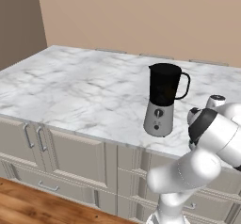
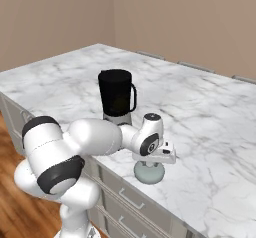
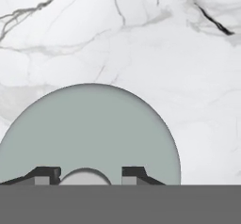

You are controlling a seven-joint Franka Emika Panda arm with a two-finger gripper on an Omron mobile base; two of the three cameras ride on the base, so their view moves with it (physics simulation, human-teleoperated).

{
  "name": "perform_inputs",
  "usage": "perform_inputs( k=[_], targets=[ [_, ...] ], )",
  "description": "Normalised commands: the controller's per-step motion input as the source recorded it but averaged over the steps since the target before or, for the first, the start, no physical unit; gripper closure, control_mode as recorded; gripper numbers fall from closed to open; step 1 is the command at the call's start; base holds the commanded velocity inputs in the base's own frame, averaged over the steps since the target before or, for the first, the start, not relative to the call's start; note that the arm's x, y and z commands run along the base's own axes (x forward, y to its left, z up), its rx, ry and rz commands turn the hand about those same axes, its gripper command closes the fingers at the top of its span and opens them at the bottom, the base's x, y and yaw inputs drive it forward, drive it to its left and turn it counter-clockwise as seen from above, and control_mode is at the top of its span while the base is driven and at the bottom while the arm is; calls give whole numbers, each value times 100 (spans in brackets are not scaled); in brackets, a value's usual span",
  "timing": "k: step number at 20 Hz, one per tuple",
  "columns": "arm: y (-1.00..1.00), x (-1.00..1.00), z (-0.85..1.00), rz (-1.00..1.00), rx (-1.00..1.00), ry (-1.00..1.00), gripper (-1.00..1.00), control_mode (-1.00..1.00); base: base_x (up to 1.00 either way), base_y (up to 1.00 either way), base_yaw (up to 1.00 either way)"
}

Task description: Grab the lemon and lemon wedge from the fridge, place them in the blender, close the lid, and turn on the blender to create a marinade.

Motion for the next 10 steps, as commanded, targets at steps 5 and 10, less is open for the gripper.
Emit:
perform_inputs(
  k=[5, 10],
  targets=[
    [1, -18, -29, -7, -1, -1, 100, -100, 0, 0, 0],
    [1, -2, -12, -2, 0, -3, 100, -100, 0, 0, 0]
  ],
)
